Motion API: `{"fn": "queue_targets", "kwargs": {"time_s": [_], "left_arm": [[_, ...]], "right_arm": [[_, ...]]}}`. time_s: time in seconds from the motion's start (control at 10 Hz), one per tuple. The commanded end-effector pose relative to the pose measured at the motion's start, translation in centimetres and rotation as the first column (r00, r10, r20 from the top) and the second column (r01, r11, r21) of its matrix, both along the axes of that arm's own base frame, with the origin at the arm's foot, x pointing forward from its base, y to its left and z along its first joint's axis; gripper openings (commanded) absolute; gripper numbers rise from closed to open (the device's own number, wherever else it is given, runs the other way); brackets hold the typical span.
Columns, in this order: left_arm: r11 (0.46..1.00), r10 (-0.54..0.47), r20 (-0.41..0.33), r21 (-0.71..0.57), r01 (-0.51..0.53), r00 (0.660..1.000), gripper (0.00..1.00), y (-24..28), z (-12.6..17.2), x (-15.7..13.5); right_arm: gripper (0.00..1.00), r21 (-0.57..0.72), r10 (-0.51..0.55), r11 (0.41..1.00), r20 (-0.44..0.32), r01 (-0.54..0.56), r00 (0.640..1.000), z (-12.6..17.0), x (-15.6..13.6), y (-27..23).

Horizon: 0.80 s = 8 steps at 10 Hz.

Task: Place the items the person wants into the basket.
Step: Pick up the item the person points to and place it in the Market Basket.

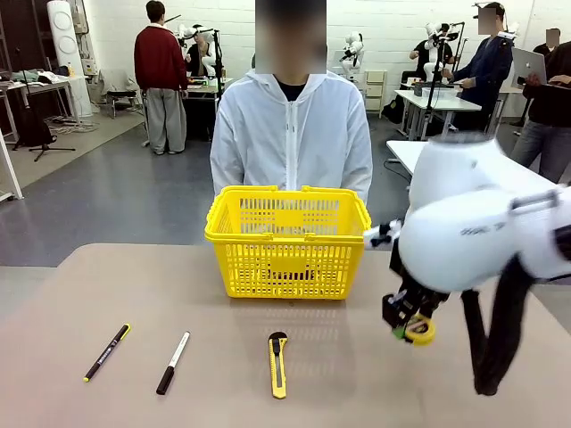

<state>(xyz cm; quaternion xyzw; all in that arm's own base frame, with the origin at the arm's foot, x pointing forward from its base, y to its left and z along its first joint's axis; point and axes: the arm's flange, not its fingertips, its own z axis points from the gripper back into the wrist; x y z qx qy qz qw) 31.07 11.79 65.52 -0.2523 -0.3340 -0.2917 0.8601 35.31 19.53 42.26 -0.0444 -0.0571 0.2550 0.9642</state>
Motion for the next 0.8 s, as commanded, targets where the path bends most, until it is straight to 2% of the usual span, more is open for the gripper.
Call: {"fn": "queue_targets", "kwargs": {"time_s": [0.0, 0.2, 0.3, 0.4, 0.5, 0.7], "left_arm": [[1.0, -0.012, 0.005, -0.006, 0.012, 1.0, 1.0, 0.1, 0.1, 0.0], [1.0, -0.012, 0.005, -0.006, 0.012, 1.0, 1.0, 0.1, 0.1, 0.0], [1.0, -0.012, 0.005, -0.006, 0.012, 1.0, 1.0, 0.1, 0.1, 0.0], [1.0, -0.012, 0.005, -0.006, 0.012, 1.0, 1.0, 0.1, 0.1, 0.0], [1.0, -0.012, 0.005, -0.006, 0.012, 1.0, 1.0, 0.1, 0.1, 0.0], [1.0, -0.012, 0.005, -0.006, 0.012, 1.0, 1.0, 0.1, 0.1, 0.0]], "right_arm": [[0.06, -0.081, -0.036, 0.996, 0.052, 0.04, 0.998, 8.1, -1.4, 0.7], [0.06, -0.097, 0.005, 0.995, 0.145, 0.01, 0.989, 15.3, -1.4, 2.4], [0.06, -0.11, 0.034, 0.994, 0.207, -0.011, 0.978, 18.4, -0.3, 3.8], [0.06, -0.108, 0.114, 0.99, 0.263, -0.088, 0.958, 20.9, 2.1, 5.5], [0.06, -0.097, 0.182, 0.982, 0.294, -0.16, 0.938, 21.9, 5.0, 7.2], [0.06, -0.072, 0.301, 0.953, 0.308, -0.294, 0.902, 21.4, 11.6, 11.3]]}}
